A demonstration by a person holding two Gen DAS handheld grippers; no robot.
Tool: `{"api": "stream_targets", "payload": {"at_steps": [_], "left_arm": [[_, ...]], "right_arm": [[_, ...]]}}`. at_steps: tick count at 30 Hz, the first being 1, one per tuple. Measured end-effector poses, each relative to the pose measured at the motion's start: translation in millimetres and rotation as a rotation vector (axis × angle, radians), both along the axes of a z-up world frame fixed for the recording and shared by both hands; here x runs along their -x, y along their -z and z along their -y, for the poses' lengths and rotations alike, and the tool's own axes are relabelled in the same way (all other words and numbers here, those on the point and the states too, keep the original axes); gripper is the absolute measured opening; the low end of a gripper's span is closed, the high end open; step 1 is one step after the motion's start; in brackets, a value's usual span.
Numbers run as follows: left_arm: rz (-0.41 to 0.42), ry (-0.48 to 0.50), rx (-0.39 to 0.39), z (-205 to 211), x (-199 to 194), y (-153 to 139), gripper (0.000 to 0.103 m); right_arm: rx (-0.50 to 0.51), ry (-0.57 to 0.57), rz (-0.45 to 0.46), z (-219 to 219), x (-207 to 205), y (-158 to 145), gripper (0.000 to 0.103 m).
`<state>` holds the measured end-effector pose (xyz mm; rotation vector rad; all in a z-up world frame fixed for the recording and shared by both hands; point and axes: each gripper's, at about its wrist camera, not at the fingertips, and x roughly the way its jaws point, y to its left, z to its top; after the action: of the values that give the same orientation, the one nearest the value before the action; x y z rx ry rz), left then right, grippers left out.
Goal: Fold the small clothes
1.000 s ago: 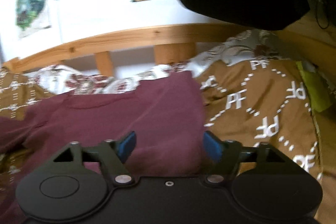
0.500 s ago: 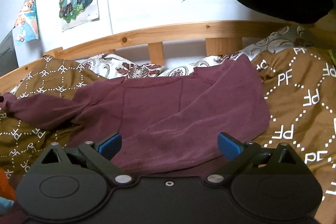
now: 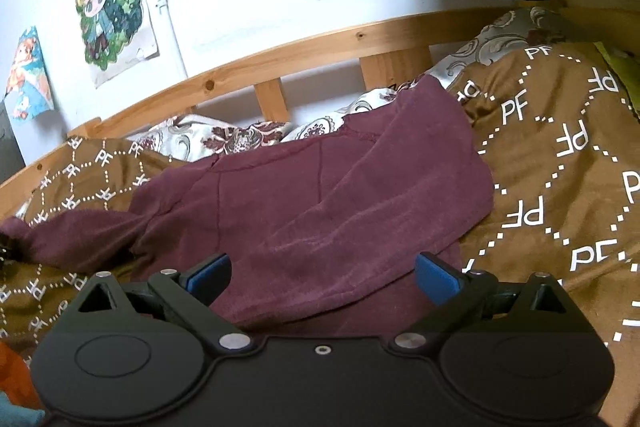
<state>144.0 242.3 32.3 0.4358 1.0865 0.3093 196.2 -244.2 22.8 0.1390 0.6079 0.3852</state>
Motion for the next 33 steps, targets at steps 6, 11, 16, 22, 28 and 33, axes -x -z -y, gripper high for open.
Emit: {"api": "stream_targets", "payload": {"at_steps": [6, 11, 16, 22, 28, 33], "left_arm": [[-0.081, -0.091, 0.168, 19, 8, -46, 0.003], [-0.124, -0.275, 0.538, 39, 16, -76, 0.003], [-0.093, -0.311, 0.857, 71, 18, -87, 0.003], [-0.058, -0.29, 1.046, 118, -3, -81, 0.003], [-0.048, -0.27, 1.095, 159, -49, -64, 0.003], [-0.042, -0.286, 1.137, 173, -95, -30, 0.003]], "right_arm": [[-0.049, -0.008, 0.024, 3, 6, -13, 0.098], [-0.087, -0.018, 0.039, 4, 11, -26, 0.098], [-0.108, -0.039, 0.05, 5, 18, -37, 0.099], [-0.12, -0.07, 0.06, 8, 26, -48, 0.1], [-0.197, -0.175, -0.046, 16, 17, -47, 0.102], [-0.317, -0.343, -0.224, 27, 4, -33, 0.102]]}}
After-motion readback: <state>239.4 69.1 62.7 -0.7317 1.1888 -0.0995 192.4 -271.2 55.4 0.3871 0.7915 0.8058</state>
